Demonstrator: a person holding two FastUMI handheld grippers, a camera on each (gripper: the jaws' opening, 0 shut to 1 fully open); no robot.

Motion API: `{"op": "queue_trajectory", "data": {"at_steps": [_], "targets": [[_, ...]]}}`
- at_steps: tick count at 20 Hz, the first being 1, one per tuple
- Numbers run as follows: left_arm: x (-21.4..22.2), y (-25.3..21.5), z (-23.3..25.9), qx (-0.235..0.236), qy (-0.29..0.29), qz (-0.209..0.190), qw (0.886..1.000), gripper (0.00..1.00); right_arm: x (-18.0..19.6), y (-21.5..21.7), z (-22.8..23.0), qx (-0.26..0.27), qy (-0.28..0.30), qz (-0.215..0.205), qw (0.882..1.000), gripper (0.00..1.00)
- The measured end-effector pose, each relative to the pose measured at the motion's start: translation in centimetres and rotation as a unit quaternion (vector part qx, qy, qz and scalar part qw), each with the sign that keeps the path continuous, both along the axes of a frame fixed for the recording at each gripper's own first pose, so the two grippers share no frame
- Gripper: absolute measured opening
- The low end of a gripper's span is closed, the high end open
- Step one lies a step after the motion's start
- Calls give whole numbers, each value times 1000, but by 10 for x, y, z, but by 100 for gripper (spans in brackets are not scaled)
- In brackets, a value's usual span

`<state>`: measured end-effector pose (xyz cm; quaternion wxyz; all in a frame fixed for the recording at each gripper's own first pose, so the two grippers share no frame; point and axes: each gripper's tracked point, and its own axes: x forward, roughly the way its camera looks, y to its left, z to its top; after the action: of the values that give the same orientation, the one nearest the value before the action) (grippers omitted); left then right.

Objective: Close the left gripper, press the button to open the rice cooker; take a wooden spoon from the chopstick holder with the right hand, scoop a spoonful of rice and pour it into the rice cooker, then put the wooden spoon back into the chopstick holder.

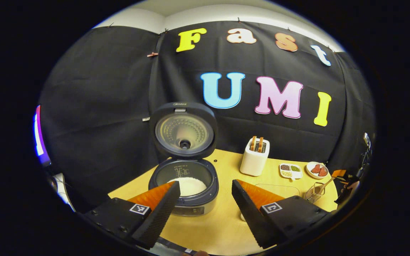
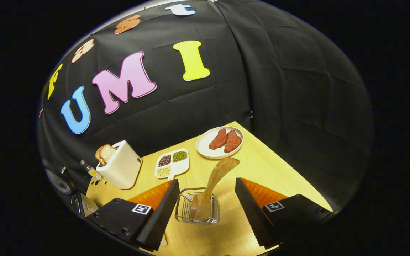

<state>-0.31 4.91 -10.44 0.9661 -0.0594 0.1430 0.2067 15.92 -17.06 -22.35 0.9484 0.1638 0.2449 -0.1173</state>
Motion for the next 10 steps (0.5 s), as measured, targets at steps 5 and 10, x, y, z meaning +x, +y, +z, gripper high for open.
{"op": "queue_trajectory", "data": {"at_steps": [5, 10], "targets": [[-16, -5, -37, -40, 32, 32, 998, 95, 26, -10, -32, 57, 25, -32, 998, 99], [-16, -16, -53, -53, 48, 39, 997, 95, 46, -15, -45, 94, 33, -51, 994, 74]]}}
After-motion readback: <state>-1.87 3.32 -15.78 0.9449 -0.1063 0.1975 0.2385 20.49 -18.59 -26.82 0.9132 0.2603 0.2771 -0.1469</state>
